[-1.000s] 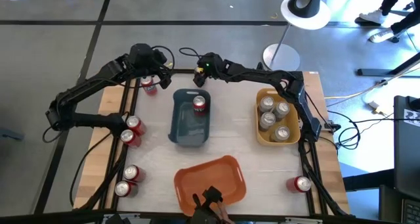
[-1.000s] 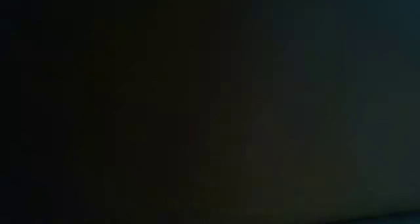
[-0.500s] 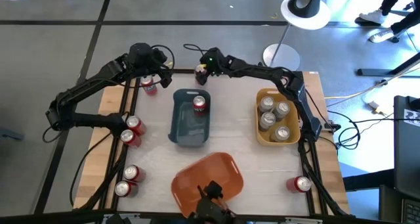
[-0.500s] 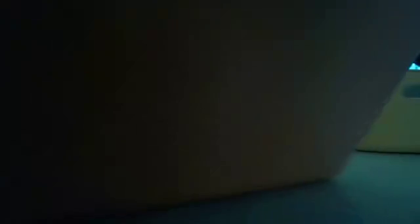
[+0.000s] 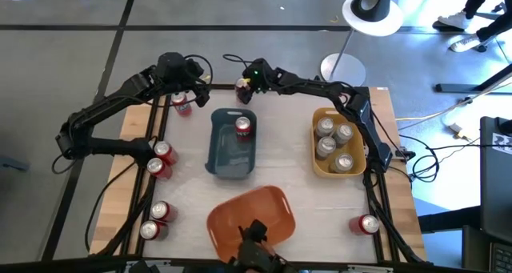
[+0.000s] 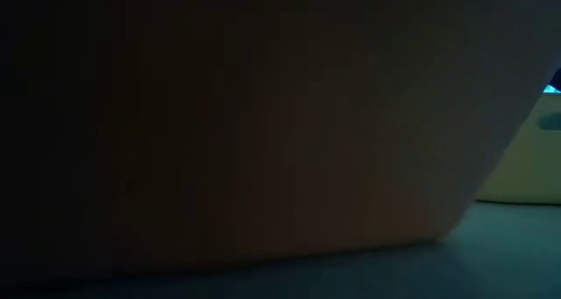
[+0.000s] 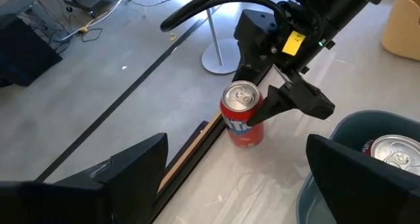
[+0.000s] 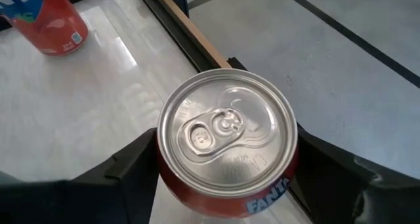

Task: Sort soda cans
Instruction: Put the top right orange soda can into the blue bin

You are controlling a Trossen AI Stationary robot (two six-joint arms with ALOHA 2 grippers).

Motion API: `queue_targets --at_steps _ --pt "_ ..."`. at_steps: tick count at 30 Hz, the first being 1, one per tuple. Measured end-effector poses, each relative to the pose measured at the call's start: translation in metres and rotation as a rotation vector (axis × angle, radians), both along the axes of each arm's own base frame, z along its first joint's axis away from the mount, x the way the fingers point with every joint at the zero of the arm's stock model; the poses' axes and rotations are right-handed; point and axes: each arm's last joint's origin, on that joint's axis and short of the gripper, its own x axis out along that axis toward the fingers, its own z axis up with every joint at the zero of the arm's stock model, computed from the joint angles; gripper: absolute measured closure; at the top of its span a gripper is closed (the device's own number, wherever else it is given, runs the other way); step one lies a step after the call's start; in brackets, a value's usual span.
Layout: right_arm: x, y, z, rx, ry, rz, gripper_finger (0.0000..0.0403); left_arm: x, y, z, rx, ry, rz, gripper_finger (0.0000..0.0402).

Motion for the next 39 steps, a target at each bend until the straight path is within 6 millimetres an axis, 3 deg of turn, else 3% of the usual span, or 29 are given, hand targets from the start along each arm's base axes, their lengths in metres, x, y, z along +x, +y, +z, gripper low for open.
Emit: queue_targets --at_steps 10,18,24,39 --pt "0.008 -0.004 0.042 -0.073 -0.061 0.024 0.0117 0.000 0.000 -0.001 -0.004 0.007 -0.001 0.0050" --pt "0.013 0.004 0.094 -0.075 -0.132 0.113 0.0117 -0.001 -0.001 -0.002 -0.016 0.018 0.001 0.0050" --pt "0.025 0.039 0.113 -0.037 -0.134 0.242 0.0118 -0.003 -0.003 -0.001 -0.015 0.017 0.001 0.0050" --pt "0.053 0.136 0.105 0.006 -0.034 0.452 0.0118 -0.028 -0.023 0.020 0.029 -0.074 0.017 0.0050"
